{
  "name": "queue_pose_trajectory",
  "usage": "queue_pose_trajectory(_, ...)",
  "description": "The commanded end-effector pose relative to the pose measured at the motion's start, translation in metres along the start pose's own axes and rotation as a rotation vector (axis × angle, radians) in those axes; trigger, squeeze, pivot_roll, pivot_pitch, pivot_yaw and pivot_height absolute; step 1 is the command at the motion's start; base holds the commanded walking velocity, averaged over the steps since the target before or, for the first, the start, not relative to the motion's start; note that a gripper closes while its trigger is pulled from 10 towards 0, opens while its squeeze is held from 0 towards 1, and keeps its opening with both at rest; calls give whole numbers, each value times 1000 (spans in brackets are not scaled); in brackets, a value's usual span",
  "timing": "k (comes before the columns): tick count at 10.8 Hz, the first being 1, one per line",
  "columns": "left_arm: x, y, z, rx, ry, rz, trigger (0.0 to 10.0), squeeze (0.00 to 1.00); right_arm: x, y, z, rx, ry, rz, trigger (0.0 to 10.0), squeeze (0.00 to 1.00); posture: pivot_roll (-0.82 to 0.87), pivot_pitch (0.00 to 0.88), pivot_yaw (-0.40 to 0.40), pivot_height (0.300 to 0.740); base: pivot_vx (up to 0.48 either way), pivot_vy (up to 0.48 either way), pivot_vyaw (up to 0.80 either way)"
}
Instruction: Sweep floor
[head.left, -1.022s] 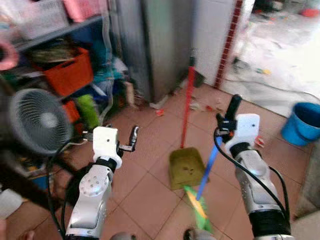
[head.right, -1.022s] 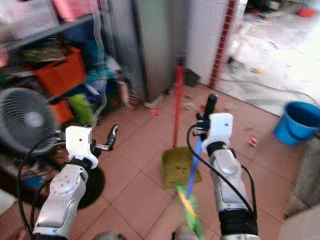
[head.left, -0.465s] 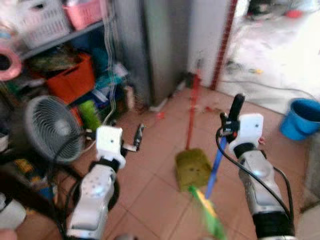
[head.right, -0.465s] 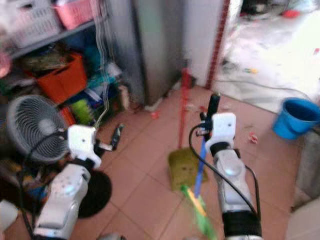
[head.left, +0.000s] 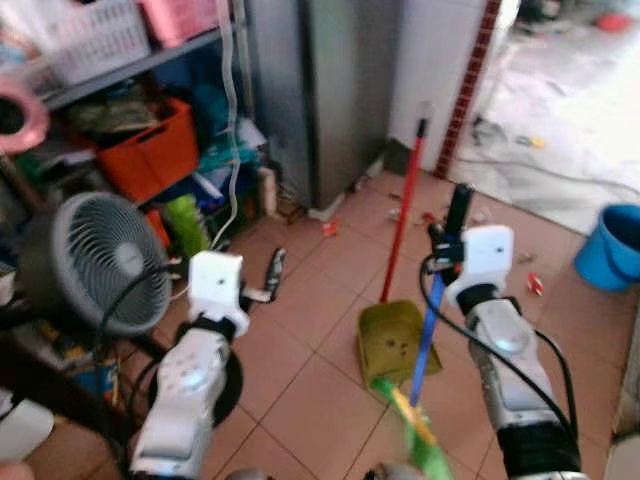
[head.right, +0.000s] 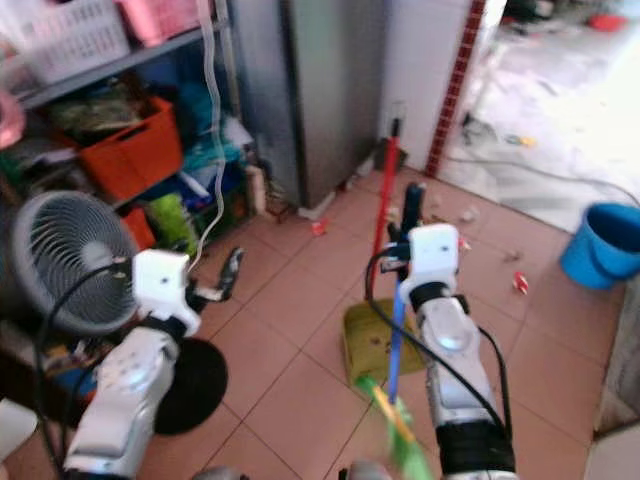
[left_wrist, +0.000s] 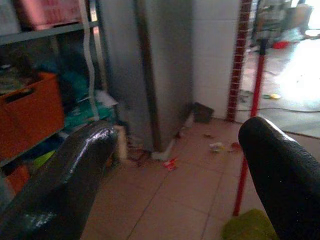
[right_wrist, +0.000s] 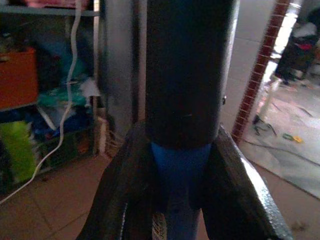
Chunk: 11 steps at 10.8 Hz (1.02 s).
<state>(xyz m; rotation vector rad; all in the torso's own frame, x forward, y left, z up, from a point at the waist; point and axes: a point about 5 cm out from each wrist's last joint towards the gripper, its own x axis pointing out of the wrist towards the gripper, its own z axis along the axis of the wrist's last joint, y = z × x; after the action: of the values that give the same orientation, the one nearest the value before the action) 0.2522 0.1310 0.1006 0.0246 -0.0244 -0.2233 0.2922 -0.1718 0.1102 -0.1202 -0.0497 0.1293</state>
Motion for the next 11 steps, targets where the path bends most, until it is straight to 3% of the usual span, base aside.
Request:
queue_pose_trajectory(1, 0, -1, 6, -5, -30, -20, 10000, 0, 4, 2, 12, -14, -59, 8, 10000, 0, -44, 0, 42, 740, 315, 0, -800)
queue_pose_trajectory(2, 0, -1, 6, -9, -29, -23, 10000, 0, 5, 2, 12, -17, -63, 11, 10000, 0, -44, 0, 41, 740, 480, 0, -800)
queue_pose_trajectory(10, -1, -6, 4, -7, -28, -44, 10000, 0, 4, 3, 13, -43, -74, 22, 10000, 0, -46, 0, 44, 740, 480, 0, 0)
queue_pose_trajectory(11, -1, -5, 3, -25, -25, -29, 10000, 0, 4, 4, 13, -45, -74, 22, 10000, 0, -46, 0, 44, 740, 0, 0, 0)
